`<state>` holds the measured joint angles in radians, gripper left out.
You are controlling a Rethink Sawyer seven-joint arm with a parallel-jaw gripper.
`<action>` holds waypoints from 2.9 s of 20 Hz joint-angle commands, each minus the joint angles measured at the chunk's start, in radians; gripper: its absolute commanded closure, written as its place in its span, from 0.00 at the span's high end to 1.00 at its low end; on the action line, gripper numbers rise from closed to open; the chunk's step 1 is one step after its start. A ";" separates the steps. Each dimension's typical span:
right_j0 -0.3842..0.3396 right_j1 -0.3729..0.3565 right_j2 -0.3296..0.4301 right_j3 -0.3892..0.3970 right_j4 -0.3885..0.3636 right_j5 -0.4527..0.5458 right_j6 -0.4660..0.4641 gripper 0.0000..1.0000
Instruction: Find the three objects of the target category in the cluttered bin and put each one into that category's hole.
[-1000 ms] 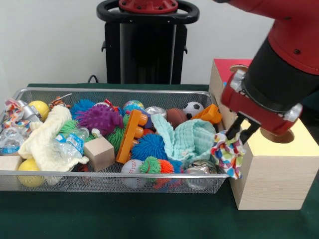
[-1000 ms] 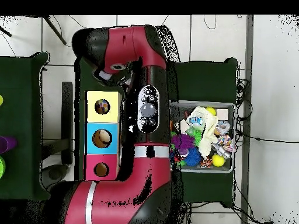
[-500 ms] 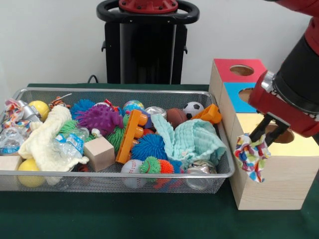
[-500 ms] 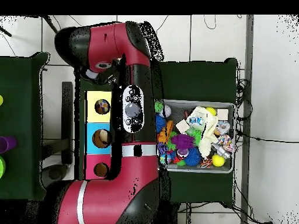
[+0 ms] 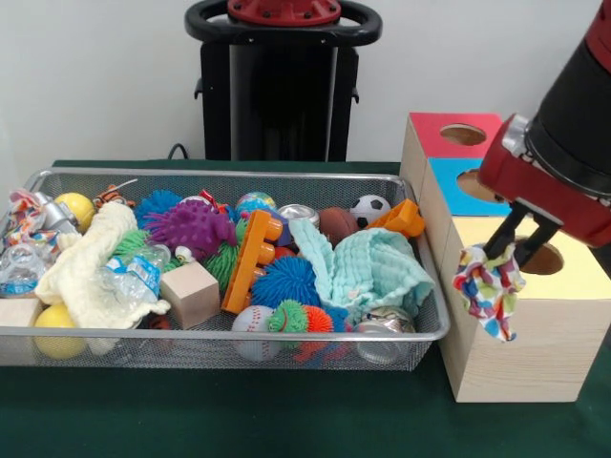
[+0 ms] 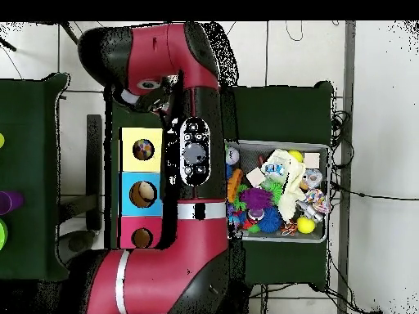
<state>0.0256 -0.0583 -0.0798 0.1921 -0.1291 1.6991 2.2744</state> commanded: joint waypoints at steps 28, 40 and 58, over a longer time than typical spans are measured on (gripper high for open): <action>0.064 -0.264 -0.023 0.615 0.049 -0.285 0.194 0.00; 0.064 -0.381 -0.038 0.858 0.090 -0.467 0.180 0.00; 0.155 -0.425 -0.051 1.072 0.077 -0.701 0.122 0.00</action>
<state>0.1799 -0.4824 -0.1656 1.0461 -0.0449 1.0810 2.2746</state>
